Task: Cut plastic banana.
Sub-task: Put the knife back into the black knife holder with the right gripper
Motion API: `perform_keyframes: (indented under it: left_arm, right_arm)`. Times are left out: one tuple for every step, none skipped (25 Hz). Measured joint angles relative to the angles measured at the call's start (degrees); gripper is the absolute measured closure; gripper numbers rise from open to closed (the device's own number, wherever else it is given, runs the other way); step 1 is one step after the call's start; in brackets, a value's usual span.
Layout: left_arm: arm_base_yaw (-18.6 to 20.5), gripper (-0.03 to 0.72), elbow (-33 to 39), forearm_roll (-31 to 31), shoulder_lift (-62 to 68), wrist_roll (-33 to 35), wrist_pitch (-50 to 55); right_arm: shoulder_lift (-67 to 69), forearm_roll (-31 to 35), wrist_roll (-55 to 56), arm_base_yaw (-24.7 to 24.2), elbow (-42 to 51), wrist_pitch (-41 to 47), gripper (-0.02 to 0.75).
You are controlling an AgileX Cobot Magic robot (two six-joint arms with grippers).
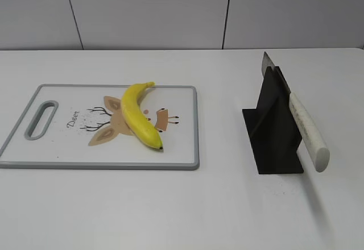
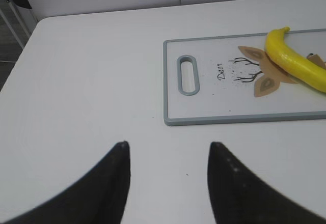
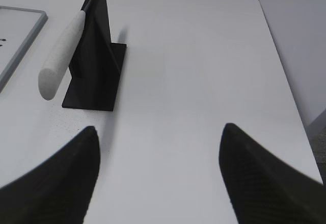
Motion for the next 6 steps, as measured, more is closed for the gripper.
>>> perform_keyframes:
  left_arm:
    - [0.0,0.216,0.0,0.0,0.0,0.0,0.0]
    - [0.0,0.224,0.0,0.0,0.0,0.0,0.0]
    - [0.0,0.233,0.0,0.0,0.0,0.0,0.0]
    - [0.0,0.241,0.0,0.0,0.0,0.0,0.0]
    - [0.0,0.249,0.0,0.0,0.0,0.0,0.0]
    - [0.0,0.256,0.0,0.0,0.0,0.0,0.0]
  right_arm:
    - [0.0,0.0,0.0,0.0,0.0,0.0,0.165]
    - [0.0,0.0,0.0,0.0,0.0,0.0,0.165]
    - [0.0,0.0,0.0,0.0,0.0,0.0,0.165]
    - [0.0,0.0,0.0,0.0,0.0,0.0,0.165]
    - [0.0,0.0,0.0,0.0,0.0,0.0,0.165]
    - [0.0,0.0,0.0,0.0,0.0,0.0,0.165]
